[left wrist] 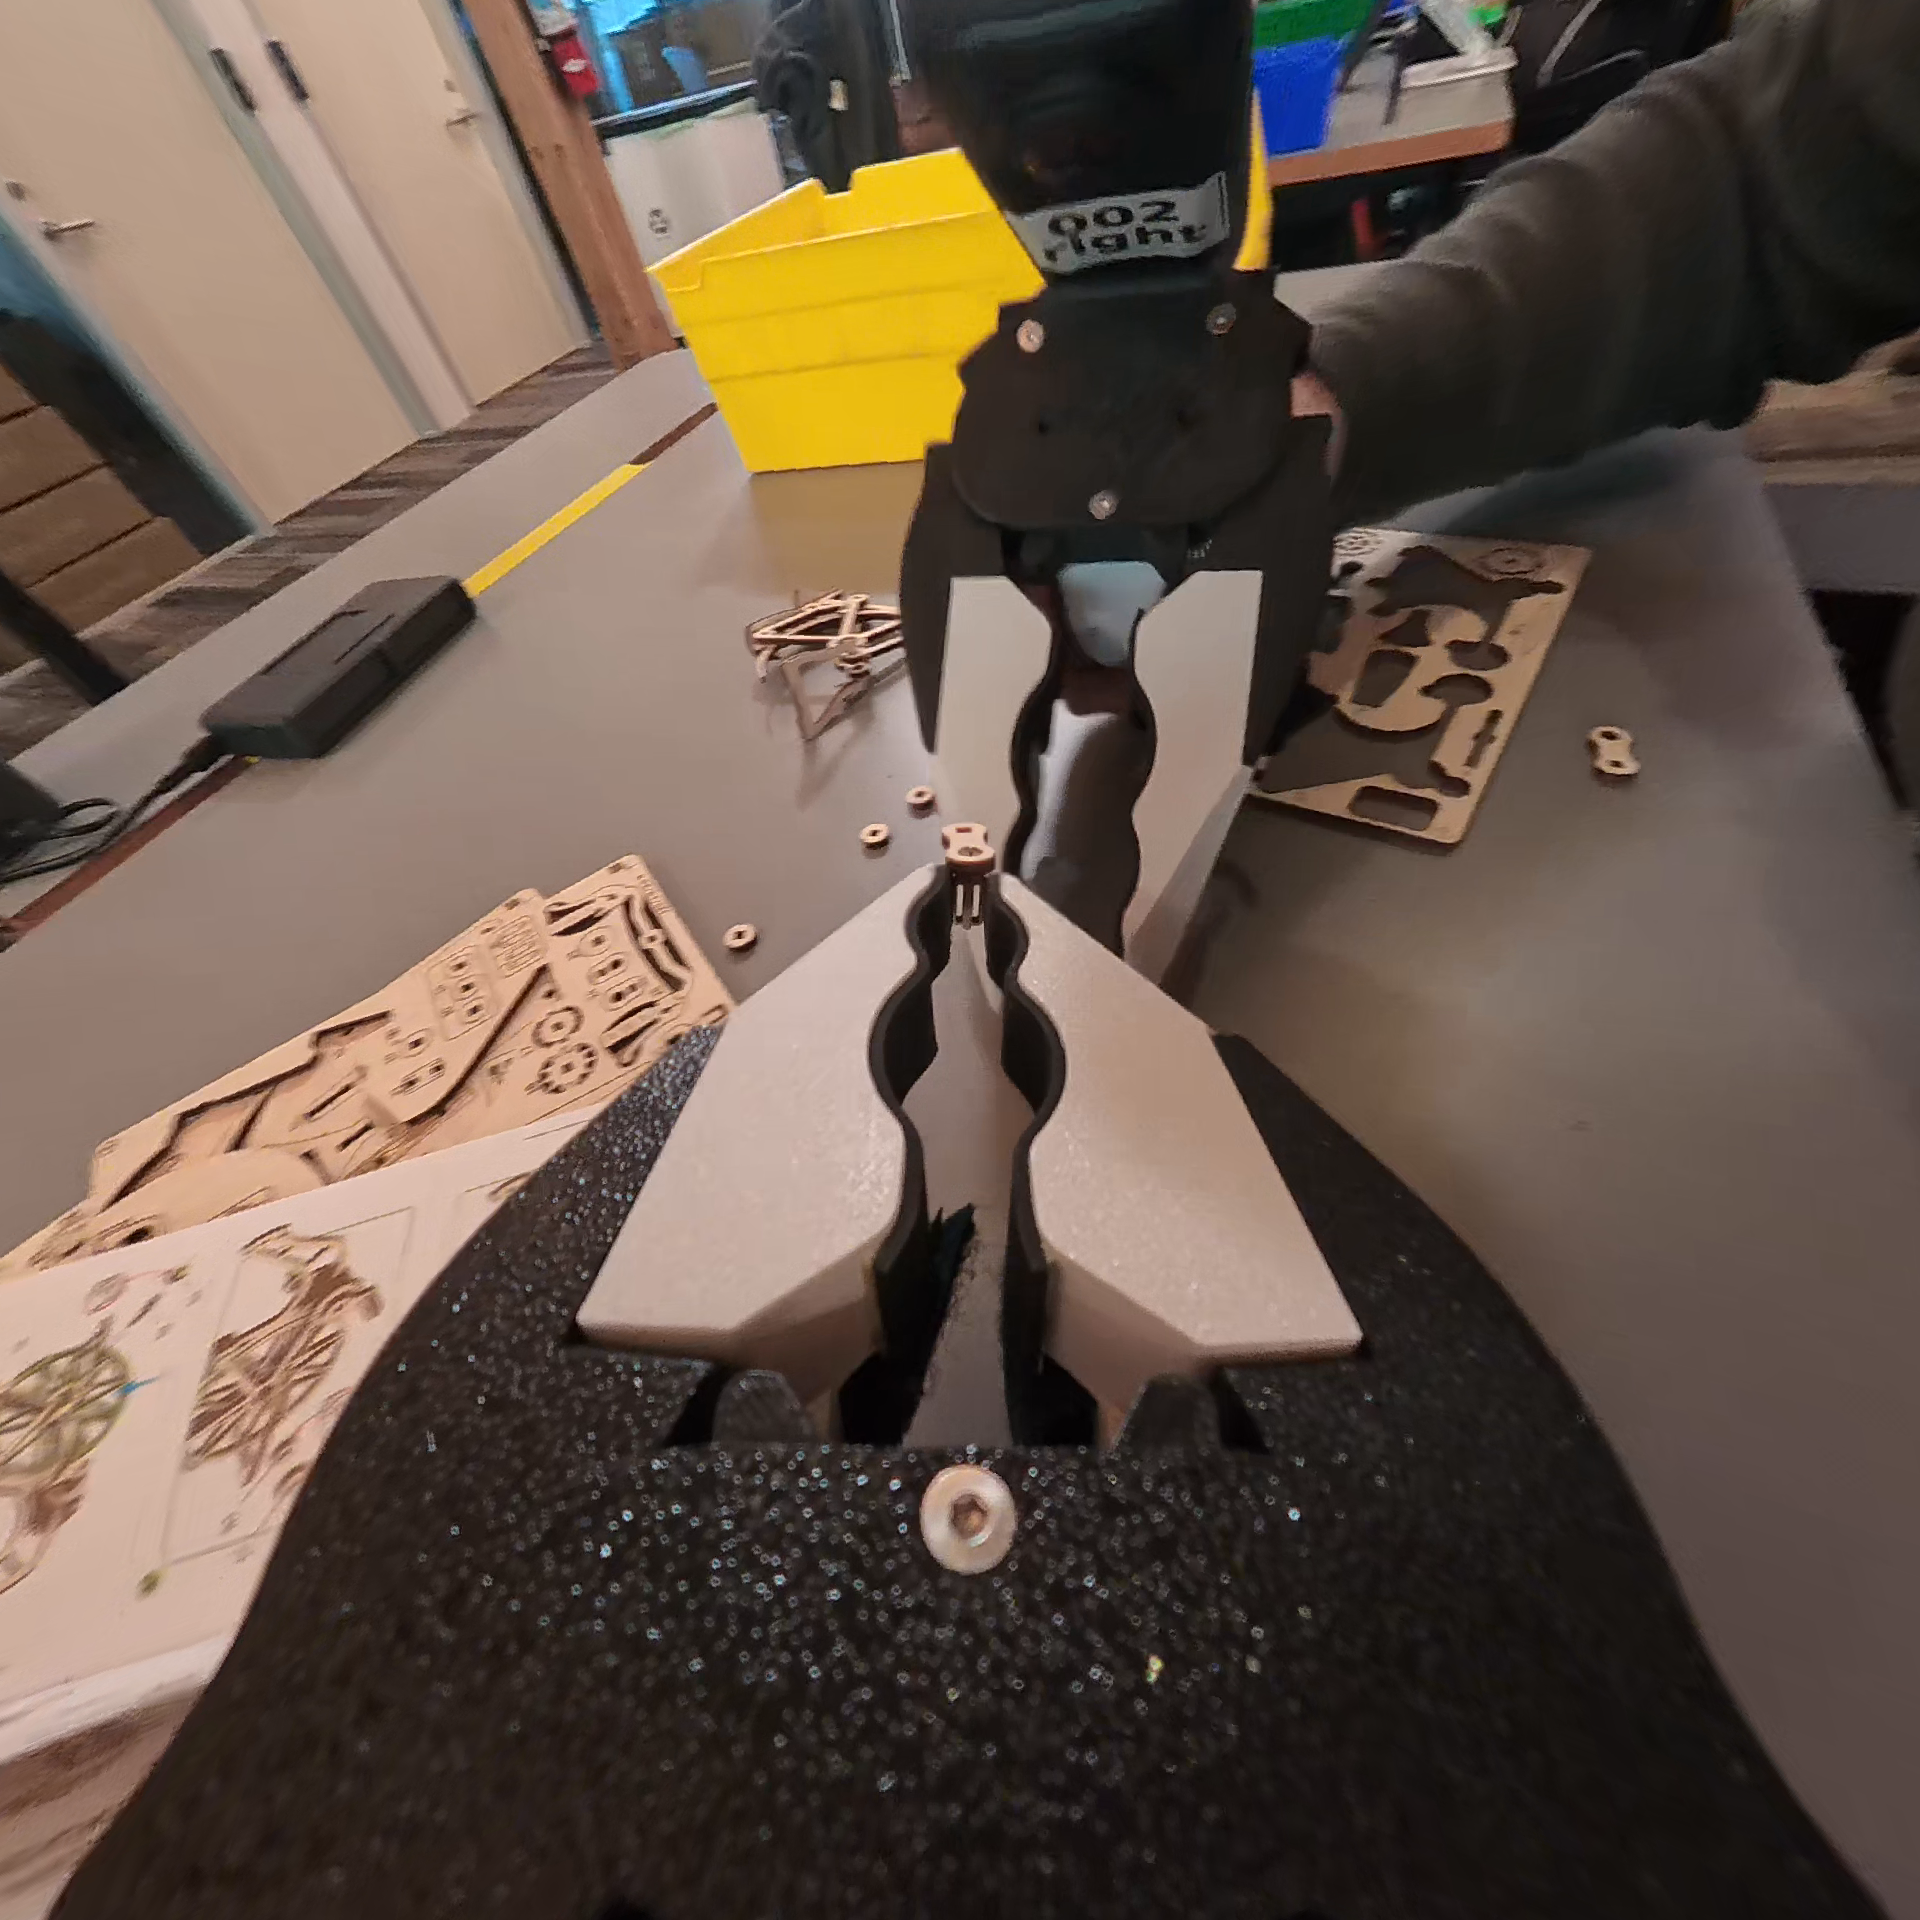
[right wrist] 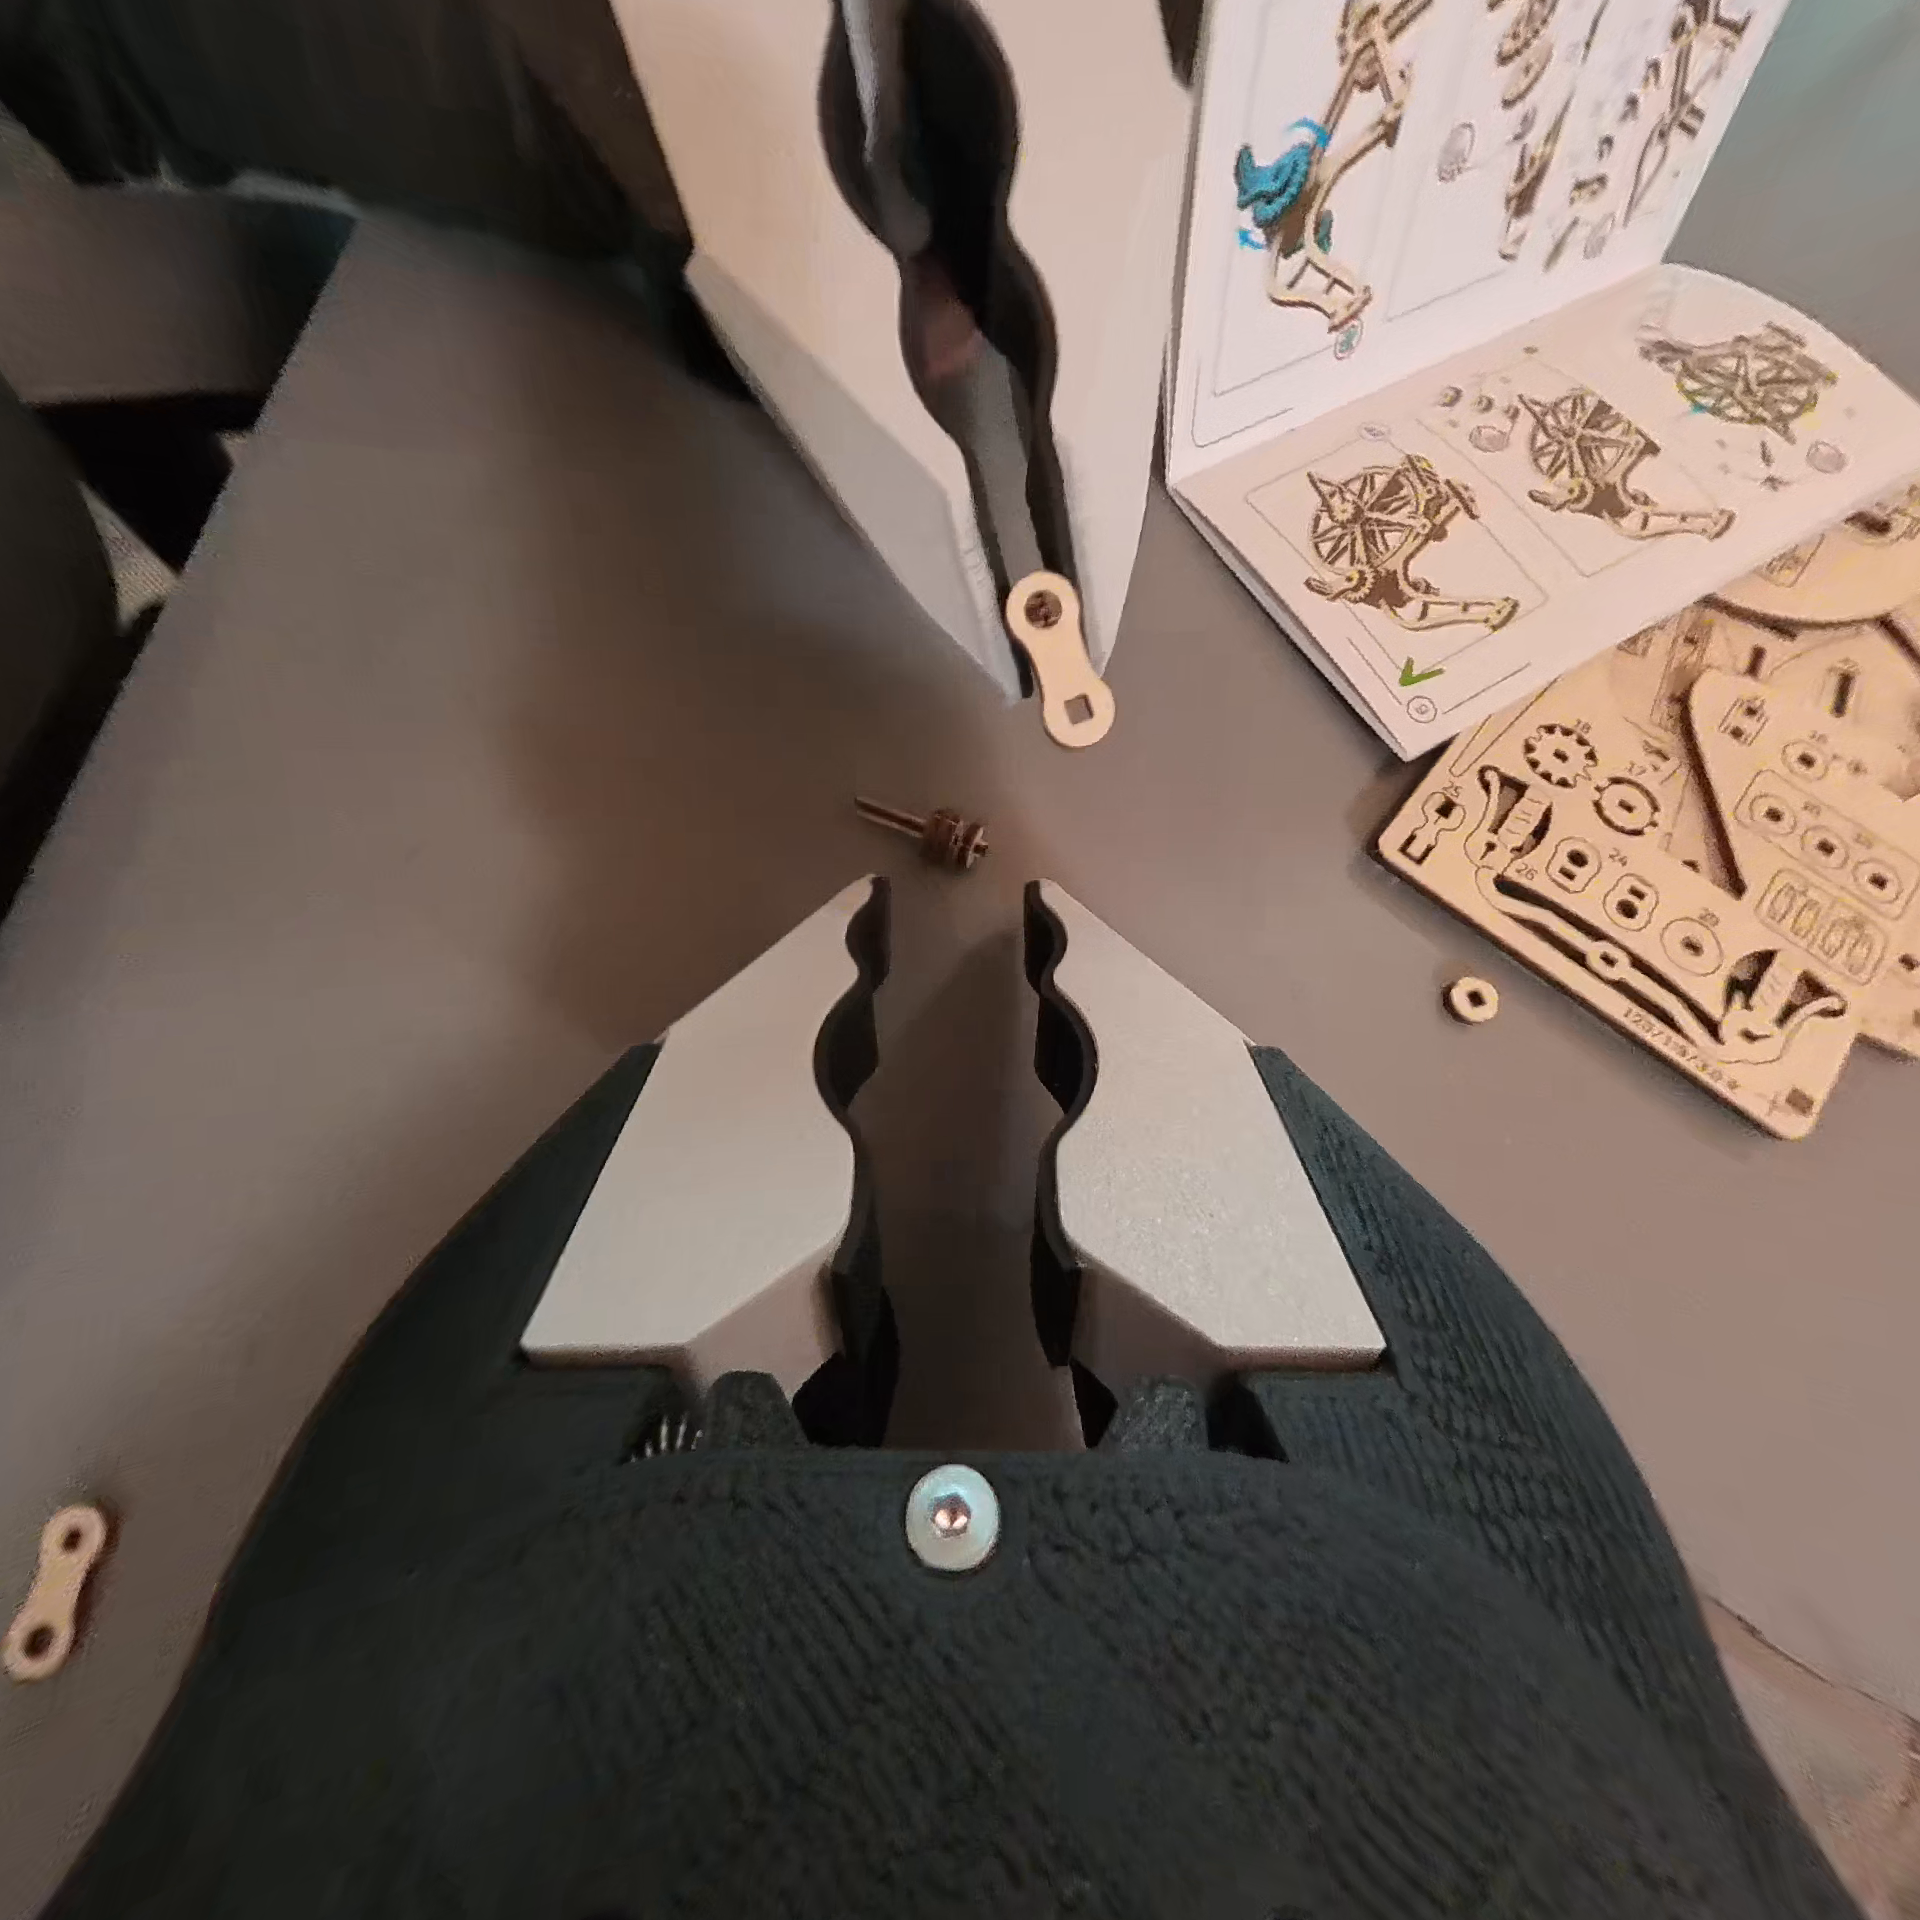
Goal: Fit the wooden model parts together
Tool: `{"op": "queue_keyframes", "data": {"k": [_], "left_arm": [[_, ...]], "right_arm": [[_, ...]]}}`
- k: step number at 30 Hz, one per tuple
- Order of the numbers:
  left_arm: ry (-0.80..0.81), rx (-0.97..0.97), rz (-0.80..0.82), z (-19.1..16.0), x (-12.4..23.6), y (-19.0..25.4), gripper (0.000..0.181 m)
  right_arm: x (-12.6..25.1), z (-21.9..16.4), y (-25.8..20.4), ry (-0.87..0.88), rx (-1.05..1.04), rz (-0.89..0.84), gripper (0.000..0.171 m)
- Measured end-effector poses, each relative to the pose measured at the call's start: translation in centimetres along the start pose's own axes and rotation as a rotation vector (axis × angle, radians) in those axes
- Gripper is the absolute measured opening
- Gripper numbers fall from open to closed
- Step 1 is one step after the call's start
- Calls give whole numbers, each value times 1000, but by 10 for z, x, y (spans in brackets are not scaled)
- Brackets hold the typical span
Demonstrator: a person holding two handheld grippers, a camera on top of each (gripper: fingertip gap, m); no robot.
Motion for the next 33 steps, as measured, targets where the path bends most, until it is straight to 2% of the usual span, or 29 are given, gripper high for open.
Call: {"op": "queue_keyframes", "data": {"k": [1,7,23,27,33], "left_arm": [[1,-1,12,1,1,-1,4],[17,7,39,3,5,-5,3],[-7,8,34,-1,2,-3,4],[-13,23,47,-3,2,-4,3],[4,132,23,-3,0,-4,4]], "right_arm": [[-2,1,0,3,-35,-3,23],[-7,4,1,23,-86,-62,19],[-14,7,-4,9,21,-82,12],[-5,8,1,34,83,-161,11],[38,19,18,184,234,-404,10]]}}
Point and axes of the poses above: each gripper's, where its closed fingertips meet, x back along the fingers, z out of its top, y = z × x across the jaws, the point moved 8 cm from there along x, back along the fingers, and after that the axes turned 9 degrees about y, right-handed, at the moved point
